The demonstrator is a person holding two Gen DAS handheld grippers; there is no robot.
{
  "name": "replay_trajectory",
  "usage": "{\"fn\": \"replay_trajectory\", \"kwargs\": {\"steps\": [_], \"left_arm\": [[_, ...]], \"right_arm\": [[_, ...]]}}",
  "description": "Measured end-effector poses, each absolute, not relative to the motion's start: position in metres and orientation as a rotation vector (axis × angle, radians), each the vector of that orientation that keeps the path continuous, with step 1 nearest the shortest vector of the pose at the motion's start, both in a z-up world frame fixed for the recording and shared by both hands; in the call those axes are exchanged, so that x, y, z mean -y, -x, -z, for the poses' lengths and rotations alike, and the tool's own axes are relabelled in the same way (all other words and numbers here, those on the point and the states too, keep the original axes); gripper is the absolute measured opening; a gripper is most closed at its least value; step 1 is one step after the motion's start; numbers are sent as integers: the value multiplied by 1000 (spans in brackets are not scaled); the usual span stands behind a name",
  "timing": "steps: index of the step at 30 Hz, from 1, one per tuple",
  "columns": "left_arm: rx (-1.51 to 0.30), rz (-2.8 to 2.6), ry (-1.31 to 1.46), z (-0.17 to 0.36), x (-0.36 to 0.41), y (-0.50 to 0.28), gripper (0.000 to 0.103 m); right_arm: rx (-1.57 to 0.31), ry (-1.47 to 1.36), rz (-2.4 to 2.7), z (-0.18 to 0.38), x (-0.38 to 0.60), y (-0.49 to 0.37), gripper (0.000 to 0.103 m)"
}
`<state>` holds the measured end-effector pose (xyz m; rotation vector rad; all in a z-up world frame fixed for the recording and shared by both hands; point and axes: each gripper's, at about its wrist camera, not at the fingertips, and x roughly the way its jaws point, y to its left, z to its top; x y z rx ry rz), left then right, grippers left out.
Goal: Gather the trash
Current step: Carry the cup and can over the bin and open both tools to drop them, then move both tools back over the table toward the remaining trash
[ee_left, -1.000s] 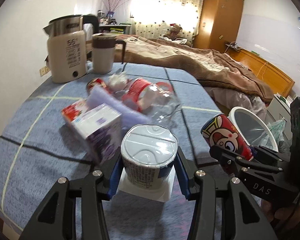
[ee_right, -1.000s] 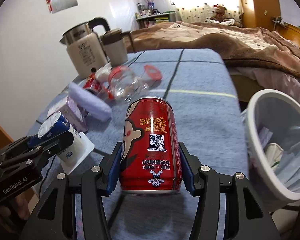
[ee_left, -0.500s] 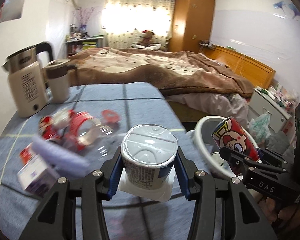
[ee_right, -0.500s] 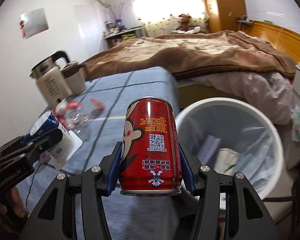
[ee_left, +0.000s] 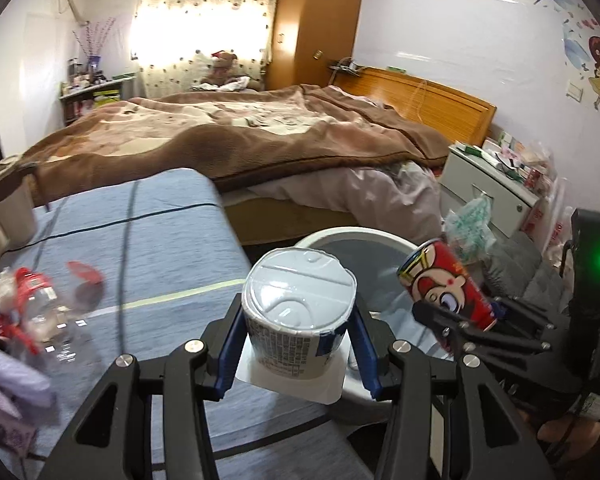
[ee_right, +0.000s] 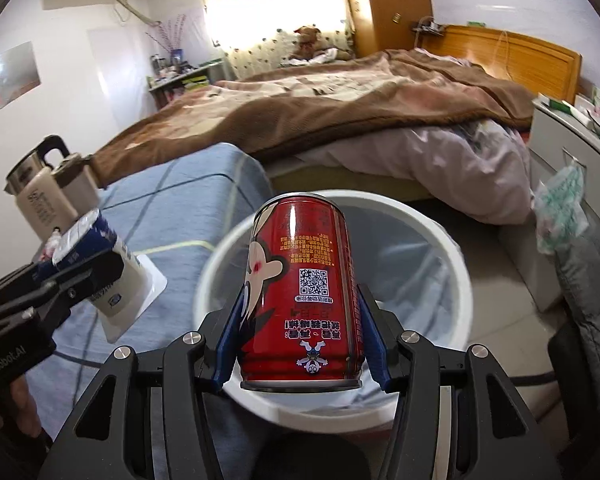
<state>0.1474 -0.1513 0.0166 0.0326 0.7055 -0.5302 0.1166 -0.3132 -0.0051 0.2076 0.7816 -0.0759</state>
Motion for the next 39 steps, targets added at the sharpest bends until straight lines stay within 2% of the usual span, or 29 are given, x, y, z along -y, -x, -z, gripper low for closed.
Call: {"fn": "replay_trajectory", "kwargs": {"steps": [20,22,25,39], "left_arm": [[-825,594,-95,15,221,-173,51],[-830,584,-98,17,222,-175,54],[-836,584,-86,18,222,-177,65],[-784,558,-43,2,191,-164,67]], "right_arm": [[-896,-194,150,46,360,-132,54],[-900,-187,150,48,361,-133,54],[-894,-188,149,47,361,-132,56],[-845,-222,162,34,349,-116,58]]}}
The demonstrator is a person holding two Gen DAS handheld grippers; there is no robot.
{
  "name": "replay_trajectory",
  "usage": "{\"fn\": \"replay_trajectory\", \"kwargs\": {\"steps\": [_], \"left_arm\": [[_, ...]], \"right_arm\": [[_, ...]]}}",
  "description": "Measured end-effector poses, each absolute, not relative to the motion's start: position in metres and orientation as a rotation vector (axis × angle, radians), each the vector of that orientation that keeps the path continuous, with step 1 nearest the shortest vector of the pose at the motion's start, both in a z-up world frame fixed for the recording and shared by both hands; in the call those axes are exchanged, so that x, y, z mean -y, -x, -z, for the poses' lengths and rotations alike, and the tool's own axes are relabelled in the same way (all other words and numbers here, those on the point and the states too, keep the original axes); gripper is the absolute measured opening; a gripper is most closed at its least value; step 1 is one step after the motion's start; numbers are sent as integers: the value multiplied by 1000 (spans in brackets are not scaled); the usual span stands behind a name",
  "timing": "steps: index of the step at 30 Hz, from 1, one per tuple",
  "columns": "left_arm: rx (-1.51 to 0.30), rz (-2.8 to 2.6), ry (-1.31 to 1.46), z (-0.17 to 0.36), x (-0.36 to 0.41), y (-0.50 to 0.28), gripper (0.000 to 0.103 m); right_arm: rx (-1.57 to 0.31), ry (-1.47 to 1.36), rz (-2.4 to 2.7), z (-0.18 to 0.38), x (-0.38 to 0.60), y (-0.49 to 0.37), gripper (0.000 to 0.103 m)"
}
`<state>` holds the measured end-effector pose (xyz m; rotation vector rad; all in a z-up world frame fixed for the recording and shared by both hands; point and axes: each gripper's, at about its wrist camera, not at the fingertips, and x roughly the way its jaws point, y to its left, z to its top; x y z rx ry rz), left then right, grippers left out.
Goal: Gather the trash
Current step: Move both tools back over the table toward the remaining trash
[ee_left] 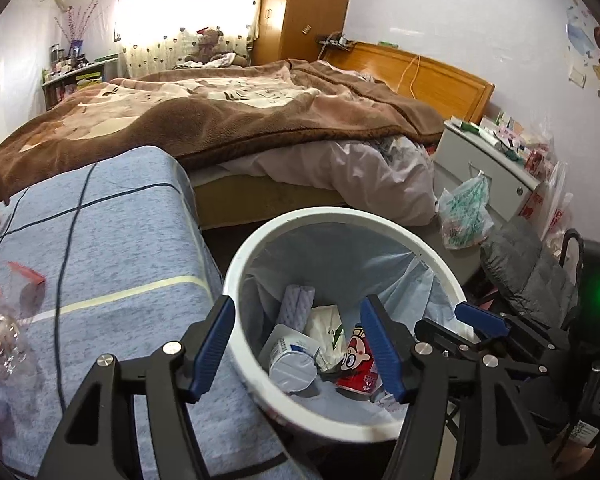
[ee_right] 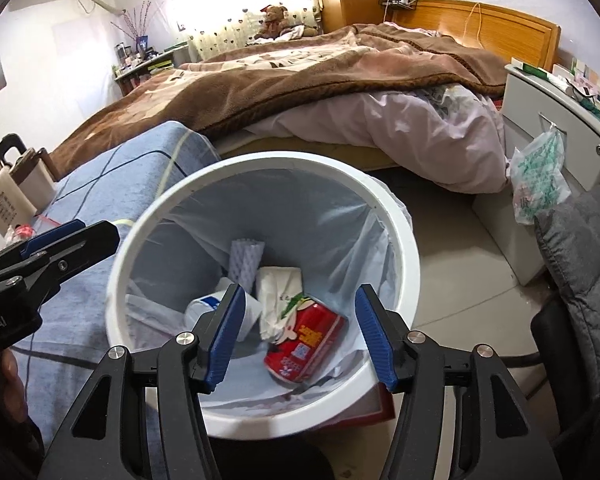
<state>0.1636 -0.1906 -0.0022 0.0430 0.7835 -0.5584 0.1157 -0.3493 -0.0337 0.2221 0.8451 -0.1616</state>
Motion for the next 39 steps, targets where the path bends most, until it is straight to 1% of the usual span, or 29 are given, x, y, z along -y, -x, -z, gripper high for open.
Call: {"fn": "replay_trajectory", "kwargs": {"steps": [13,24,32,39], "left_arm": [[-691,473,1,-16,125,-134,68],[-621,282,50,-22,32,-104,71],[-604,108,53,-13,-32,-86,73],[-646,35,100,3,-73,-83,74]], "right_arm": [[-760,-197,94,4,296,-99,58],[-733,-143,-73,1,224,-102,58],[-745,-99,-190,5,168,-109,58],[-755,-77,-274,8,127,-123,58]]}}
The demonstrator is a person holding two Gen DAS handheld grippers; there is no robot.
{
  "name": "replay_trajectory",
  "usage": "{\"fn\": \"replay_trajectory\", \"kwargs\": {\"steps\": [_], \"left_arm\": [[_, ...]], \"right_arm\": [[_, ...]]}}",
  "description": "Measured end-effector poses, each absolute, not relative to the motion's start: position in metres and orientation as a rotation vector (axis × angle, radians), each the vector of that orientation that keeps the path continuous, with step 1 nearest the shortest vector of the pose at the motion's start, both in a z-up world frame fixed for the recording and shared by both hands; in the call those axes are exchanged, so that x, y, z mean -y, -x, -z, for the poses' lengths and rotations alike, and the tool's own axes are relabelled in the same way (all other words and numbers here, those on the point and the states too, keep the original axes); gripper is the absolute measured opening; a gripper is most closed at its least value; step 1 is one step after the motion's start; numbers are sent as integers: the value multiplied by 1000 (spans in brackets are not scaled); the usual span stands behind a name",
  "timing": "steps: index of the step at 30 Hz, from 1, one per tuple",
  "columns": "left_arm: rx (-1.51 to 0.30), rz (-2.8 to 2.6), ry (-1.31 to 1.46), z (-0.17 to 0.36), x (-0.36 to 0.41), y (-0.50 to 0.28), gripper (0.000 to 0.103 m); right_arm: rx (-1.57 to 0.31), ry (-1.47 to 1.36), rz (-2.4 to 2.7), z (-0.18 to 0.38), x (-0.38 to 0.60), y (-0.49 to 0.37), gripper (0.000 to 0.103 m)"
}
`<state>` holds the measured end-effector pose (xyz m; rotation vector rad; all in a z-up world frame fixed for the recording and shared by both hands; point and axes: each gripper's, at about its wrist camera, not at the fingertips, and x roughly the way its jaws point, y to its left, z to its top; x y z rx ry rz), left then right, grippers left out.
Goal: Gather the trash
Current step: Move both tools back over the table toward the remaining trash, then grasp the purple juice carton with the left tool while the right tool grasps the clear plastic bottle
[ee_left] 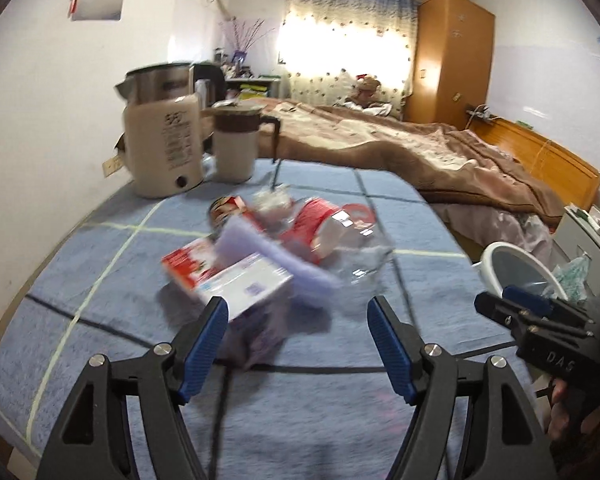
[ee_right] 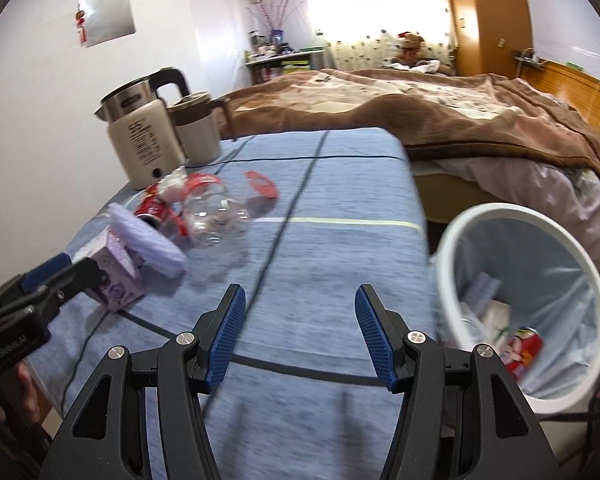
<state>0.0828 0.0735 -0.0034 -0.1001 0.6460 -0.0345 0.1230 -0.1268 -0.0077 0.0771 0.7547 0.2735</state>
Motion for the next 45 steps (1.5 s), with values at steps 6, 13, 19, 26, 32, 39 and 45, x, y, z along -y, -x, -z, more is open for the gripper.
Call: {"fn": "replay_trajectory", "kwargs": {"steps": [6,13,19,26,32,39,45], "left_arm": [[-686,4,126,20,-95,-89,74],[-705,-7,147,32,-110,-106,74],[-721,9,159,35,-115,-116,74],[-715,6,161,33,-121,-123,74],[-724,-7,168,34,-129,-125,74],[-719,-15,173,33,-137,-124,74],[-735,-7,190,37,-140,-126,74]], "right_arm": [[-753,-30,-318,7,96,-139,58],[-748,-1,-363,7,76,-164,58],[-737,5,-415,8,62,-188,58],[-755,33,-460,13,41,-218,59],[-802,91,-470,27,26,-233,63],[-810,87,-506,23,27,-230,63],[-835,129,-472,31,13,-248,64]]}}
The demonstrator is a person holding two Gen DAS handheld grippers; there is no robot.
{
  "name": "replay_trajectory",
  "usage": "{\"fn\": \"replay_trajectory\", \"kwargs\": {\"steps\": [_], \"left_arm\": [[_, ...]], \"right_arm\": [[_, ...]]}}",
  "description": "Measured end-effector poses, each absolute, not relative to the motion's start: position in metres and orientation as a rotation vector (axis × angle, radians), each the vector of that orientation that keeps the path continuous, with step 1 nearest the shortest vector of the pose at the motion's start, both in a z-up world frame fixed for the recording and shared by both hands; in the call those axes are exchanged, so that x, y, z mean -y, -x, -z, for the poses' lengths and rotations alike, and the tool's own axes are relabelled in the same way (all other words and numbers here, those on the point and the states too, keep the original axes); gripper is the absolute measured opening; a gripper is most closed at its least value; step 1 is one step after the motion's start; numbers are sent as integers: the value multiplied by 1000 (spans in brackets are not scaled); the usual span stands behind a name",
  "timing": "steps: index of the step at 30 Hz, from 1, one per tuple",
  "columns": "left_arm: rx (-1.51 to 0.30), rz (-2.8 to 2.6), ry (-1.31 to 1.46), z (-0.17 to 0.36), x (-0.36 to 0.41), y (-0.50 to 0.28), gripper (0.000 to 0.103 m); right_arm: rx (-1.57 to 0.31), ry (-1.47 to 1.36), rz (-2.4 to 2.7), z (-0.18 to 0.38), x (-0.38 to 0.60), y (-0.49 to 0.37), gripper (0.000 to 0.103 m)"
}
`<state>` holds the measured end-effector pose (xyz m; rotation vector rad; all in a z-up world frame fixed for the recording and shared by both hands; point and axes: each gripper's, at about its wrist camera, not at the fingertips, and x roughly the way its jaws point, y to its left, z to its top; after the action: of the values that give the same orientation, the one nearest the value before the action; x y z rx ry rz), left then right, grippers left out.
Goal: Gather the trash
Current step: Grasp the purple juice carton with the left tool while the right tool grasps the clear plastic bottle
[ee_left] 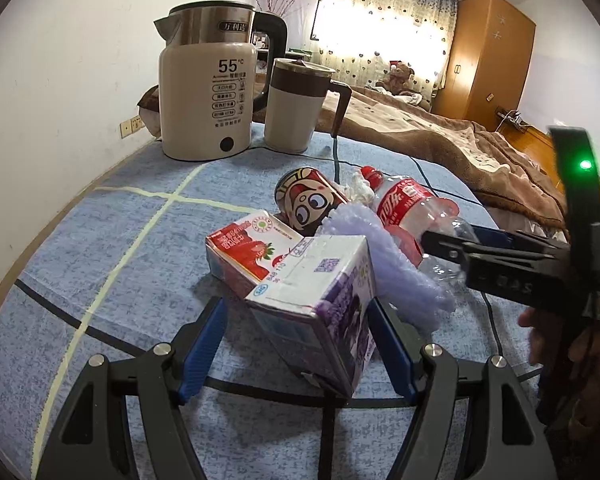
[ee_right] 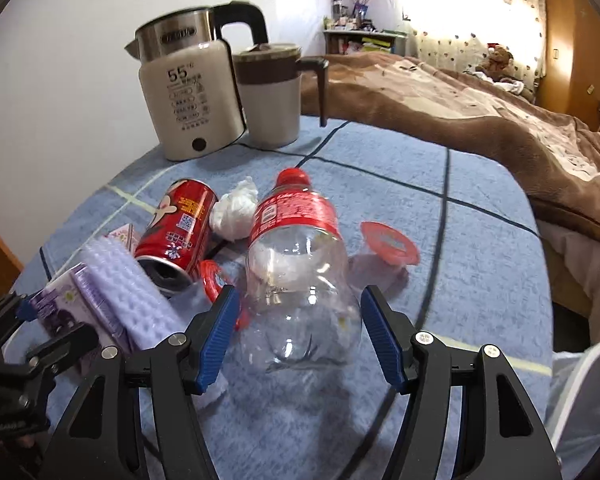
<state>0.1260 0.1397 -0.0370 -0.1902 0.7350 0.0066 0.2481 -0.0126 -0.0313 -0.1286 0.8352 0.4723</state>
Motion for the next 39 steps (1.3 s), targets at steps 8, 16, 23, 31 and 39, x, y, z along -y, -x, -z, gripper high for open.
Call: {"fn": "replay_trajectory", "kwargs": {"steps": [8,16,23,31,39], "left_arm": [[-739,-10,194,37,-139,-131,74],[-747,2,225,42,-139,-136,65],[-748,26,218,39,-130,-136,41],[-728,47,221,34,-122,-129,39],[-711,75,208,27,-110,-123,38]], "right_arm": [[-866,79,-444,44,10,-260,64],[-871,-9,-407,49,17,-259,64],[-851,-58,-388,46,28,-245,64],[-828,-107,-371,40,47,-222,63],[-786,-145,-353,27,65,-198,63]]}}
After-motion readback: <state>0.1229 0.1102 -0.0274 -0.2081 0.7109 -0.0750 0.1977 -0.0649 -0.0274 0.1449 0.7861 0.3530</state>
